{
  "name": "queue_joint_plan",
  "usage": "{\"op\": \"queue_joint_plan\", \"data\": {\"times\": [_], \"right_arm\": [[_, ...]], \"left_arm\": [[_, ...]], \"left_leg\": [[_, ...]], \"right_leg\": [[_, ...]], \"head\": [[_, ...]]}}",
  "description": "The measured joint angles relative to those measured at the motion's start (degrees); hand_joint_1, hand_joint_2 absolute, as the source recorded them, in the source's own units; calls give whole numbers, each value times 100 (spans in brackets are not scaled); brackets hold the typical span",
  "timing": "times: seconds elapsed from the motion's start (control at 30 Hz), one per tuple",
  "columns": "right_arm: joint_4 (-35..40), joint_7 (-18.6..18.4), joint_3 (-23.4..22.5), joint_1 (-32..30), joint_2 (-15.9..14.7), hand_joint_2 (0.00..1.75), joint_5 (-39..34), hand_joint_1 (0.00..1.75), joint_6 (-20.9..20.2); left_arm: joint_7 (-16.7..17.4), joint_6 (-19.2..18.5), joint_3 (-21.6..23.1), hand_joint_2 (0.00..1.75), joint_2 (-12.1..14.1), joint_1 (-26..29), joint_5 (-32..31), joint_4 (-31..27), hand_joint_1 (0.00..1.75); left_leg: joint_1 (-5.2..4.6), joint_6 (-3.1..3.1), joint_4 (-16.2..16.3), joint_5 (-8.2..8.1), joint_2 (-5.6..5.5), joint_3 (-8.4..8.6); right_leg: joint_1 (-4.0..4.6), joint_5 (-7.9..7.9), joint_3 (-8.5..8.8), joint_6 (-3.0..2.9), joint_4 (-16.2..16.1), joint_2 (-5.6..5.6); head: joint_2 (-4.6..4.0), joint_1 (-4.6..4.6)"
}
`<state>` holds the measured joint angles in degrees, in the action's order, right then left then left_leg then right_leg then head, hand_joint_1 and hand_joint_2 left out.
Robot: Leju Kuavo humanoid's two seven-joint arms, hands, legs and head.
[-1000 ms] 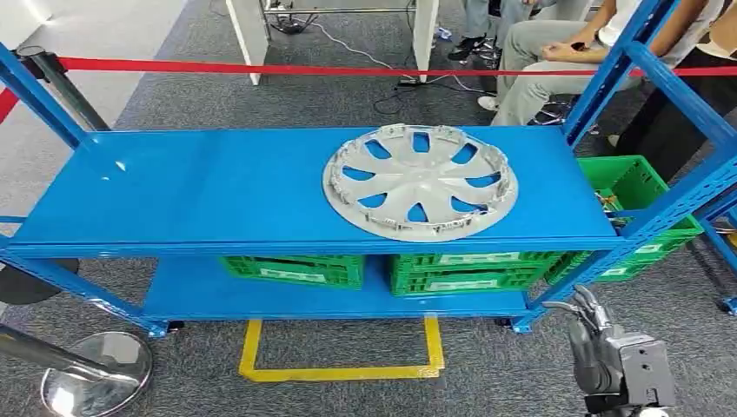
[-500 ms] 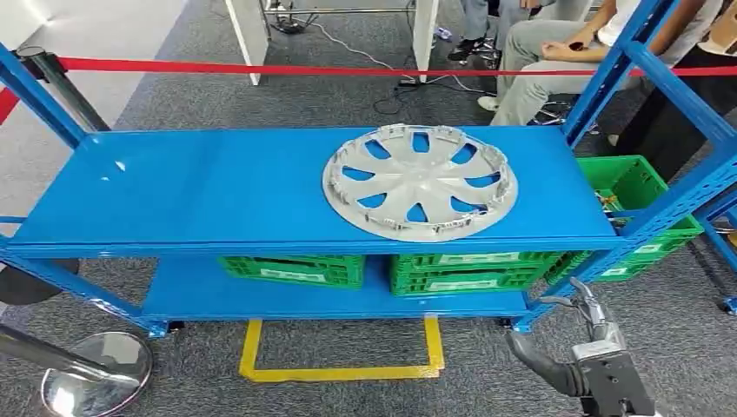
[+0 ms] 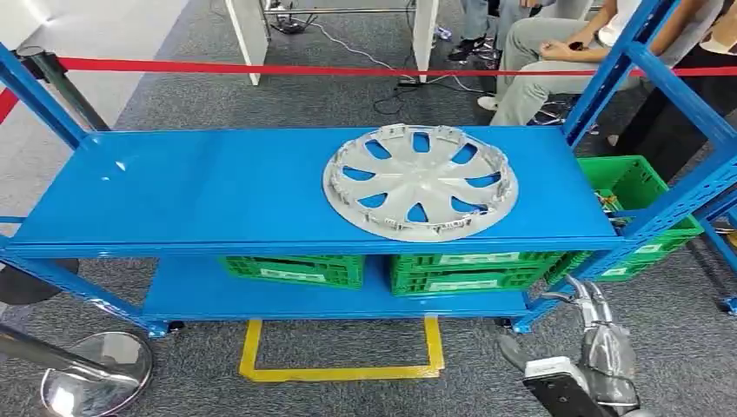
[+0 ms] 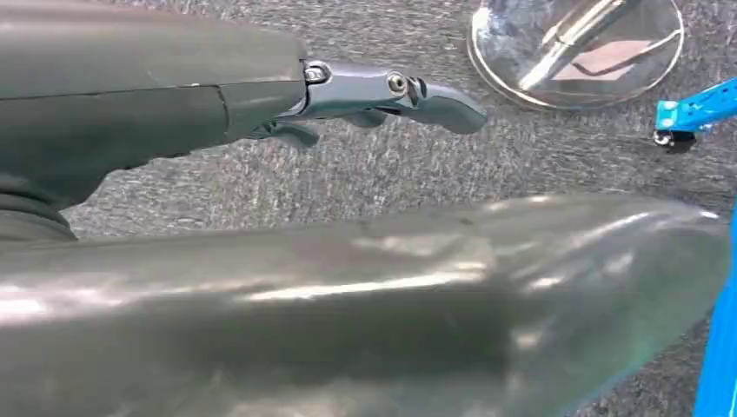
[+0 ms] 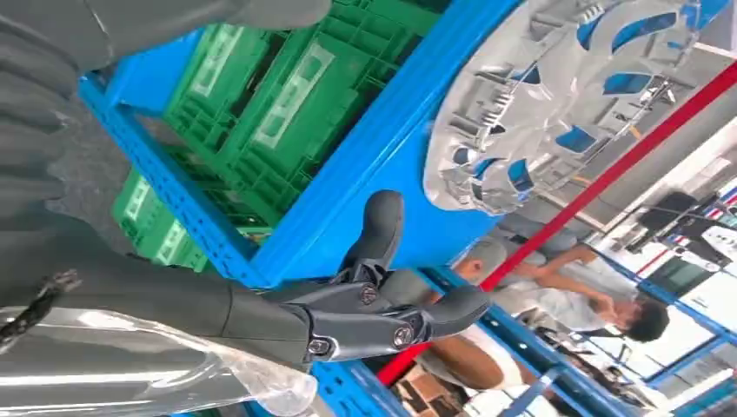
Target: Take the parts from the cabinet and place them on the table.
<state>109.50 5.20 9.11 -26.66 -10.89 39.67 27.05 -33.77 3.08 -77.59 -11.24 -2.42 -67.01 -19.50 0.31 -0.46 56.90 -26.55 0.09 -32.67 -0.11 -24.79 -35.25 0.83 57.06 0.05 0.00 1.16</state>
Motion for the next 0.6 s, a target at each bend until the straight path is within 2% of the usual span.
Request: {"op": "queue_joint_plan", "data": {"times": [0.13, 0.27, 0.43, 0.6], "right_arm": [[0, -79, 181, 47, -139, 175, 134, 0, 123], [0, -221, 359, 81, -280, 175, 615, 0, 425], [0, -593, 681, 184, -479, 175, 1540, 0, 888], [-17, -1030, 1015, 315, -728, 175, 2543, 0, 1163]], "left_arm": [[17, 19, 0, 0, 55, -6, 17, 88, 0], [77, 59, 0, 0, 116, -27, 15, 188, 0], [166, 142, 0, 0, 219, -61, -22, 350, 0], [230, 186, 2, 0, 326, -90, -37, 488, 0]], "left_leg": [[0, 0, 0, 0, 0, 0], [1, 0, 0, 0, 0, 0], [1, 0, 0, 1, 0, 0], [1, 1, 0, 1, 0, 1]], "right_leg": [[0, 0, -1, 0, 0, 0], [1, 0, -1, 0, 0, -1], [1, 0, 0, 0, 0, 0], [1, 2, 0, 0, 0, -1]], "head": [[0, 0], [0, 0], [0, 0], [0, -2]]}}
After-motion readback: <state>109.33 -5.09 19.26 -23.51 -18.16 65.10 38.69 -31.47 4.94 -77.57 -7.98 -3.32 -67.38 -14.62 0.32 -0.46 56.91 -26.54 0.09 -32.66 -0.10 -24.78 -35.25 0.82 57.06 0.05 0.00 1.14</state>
